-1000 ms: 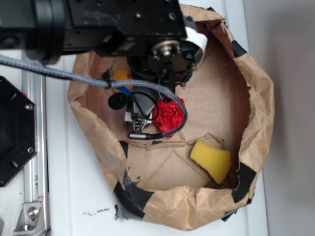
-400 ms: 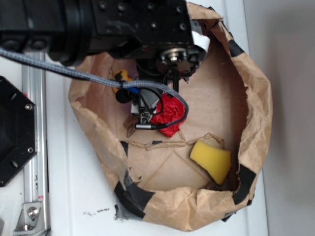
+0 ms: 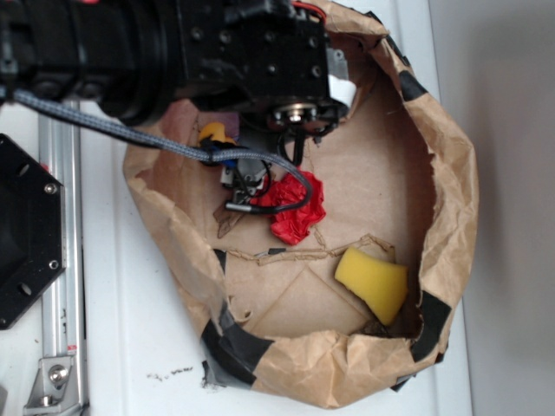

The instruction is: Grab the yellow duck.

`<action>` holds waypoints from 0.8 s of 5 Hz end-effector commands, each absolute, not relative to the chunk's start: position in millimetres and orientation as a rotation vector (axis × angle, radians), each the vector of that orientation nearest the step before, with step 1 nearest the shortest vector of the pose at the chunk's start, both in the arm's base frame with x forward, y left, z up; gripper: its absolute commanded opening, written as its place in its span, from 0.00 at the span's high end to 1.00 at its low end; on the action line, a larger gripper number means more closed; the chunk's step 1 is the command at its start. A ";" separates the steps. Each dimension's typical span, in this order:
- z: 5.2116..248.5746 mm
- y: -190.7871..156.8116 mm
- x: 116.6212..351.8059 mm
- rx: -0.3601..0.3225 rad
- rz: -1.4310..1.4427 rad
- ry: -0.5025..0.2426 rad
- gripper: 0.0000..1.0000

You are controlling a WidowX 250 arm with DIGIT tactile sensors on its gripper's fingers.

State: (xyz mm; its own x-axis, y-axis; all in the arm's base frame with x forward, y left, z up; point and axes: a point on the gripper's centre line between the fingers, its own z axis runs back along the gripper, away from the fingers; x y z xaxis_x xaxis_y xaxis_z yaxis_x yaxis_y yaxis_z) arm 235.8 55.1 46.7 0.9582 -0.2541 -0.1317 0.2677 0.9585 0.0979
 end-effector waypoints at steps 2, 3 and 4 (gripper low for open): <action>51.4 50.3 232.8 0.134 -0.284 0.112 0.00; 50.6 49.4 231.1 0.143 -0.293 0.104 0.00; 49.3 54.0 232.0 0.143 -0.279 0.109 0.00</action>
State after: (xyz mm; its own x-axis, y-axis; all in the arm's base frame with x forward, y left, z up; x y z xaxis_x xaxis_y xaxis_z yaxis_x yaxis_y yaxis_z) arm 229.5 58.9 42.8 0.9542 -0.2564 -0.1543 0.2757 0.9538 0.1193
